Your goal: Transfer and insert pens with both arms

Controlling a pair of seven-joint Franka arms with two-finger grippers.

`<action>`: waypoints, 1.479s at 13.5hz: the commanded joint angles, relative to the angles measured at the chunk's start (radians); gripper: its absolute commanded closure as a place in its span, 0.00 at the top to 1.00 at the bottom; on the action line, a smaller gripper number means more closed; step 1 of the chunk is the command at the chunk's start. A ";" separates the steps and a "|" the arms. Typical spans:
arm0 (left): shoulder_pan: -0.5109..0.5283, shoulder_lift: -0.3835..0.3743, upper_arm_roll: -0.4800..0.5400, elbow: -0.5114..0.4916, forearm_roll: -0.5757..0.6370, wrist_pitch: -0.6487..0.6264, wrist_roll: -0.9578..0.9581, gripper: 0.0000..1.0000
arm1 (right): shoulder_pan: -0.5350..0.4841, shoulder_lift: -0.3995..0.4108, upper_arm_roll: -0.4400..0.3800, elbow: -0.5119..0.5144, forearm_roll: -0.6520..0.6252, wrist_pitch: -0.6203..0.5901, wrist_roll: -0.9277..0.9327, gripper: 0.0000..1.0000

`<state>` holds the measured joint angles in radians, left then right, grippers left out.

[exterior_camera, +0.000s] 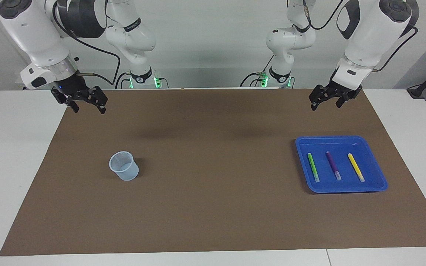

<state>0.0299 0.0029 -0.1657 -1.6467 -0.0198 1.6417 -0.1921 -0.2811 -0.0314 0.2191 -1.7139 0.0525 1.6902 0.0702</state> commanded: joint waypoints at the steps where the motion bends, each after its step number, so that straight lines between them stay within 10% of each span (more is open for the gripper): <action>1: 0.010 -0.032 0.012 -0.068 -0.011 0.090 0.007 1.00 | -0.009 -0.028 0.005 -0.029 0.017 0.003 0.002 1.00; 20: 0.070 -0.047 0.020 -0.153 0.003 0.222 -0.132 1.00 | -0.007 -0.027 0.008 -0.029 0.017 0.008 0.002 1.00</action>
<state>0.0888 -0.0164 -0.1472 -1.7315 -0.0193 1.7834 -0.3347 -0.2809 -0.0315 0.2219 -1.7141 0.0525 1.6902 0.0702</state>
